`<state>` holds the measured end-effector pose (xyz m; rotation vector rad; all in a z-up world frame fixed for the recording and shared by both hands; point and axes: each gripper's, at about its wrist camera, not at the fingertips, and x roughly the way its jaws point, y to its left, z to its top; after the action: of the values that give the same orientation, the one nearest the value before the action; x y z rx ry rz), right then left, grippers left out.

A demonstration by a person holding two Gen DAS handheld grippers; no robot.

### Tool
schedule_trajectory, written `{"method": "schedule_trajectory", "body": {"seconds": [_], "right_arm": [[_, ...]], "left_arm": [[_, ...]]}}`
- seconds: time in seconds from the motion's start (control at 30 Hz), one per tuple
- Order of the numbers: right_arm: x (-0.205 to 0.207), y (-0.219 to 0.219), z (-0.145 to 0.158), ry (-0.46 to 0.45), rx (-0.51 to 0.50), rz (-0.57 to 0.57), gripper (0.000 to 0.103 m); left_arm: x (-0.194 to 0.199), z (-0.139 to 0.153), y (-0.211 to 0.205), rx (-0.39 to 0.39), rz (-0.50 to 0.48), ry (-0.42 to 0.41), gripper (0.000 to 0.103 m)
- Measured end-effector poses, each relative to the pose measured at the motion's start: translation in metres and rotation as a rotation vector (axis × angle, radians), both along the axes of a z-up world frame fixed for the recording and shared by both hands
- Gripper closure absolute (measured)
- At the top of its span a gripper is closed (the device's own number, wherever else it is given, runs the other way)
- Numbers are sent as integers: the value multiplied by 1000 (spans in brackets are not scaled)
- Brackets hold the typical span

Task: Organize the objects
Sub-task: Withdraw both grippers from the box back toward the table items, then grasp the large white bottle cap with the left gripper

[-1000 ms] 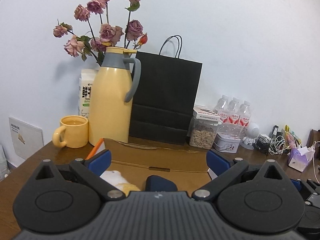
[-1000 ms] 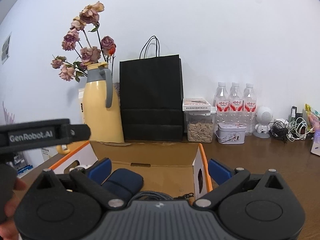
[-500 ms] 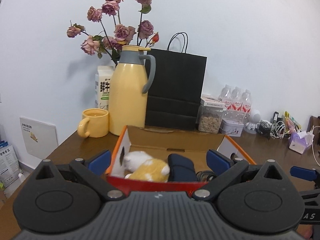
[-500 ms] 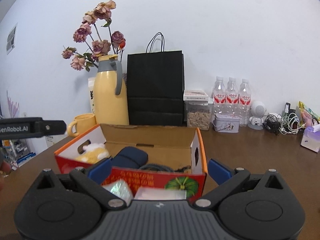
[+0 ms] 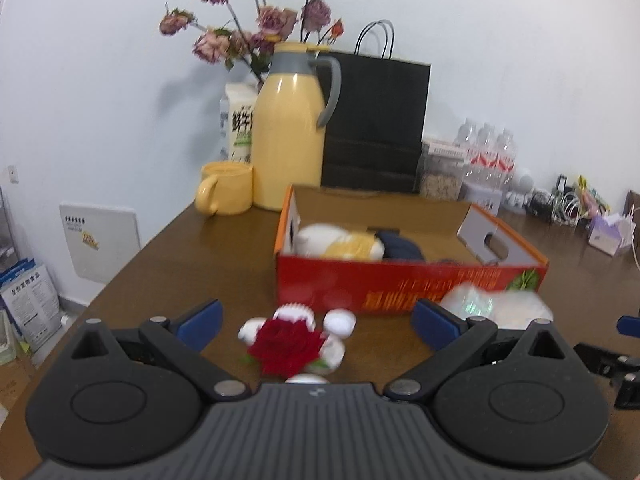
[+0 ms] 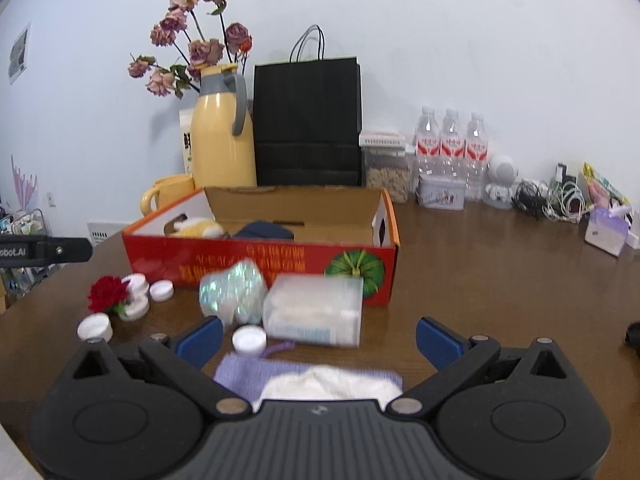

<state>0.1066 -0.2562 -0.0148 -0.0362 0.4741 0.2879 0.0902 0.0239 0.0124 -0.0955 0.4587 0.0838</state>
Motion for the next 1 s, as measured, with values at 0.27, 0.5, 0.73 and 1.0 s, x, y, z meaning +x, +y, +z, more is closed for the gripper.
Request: {"method": "schedule_trajectory", "body": {"seconds": [0.27, 0.5, 0.73, 1.0], "right_arm": [[-8, -2, -20, 60, -6, 2, 0], [-8, -1, -34, 89, -12, 8, 3], [-6, -5, -41, 106, 4, 8, 5], [7, -5, -48, 146, 10, 21, 0]], "left_arm": [[-15, -23, 10, 17, 17, 41, 0], [-19, -30, 14, 16, 11, 54, 0], [-17, -36, 15, 9, 10, 68, 0], [-12, -43, 15, 6, 8, 93, 0]]}}
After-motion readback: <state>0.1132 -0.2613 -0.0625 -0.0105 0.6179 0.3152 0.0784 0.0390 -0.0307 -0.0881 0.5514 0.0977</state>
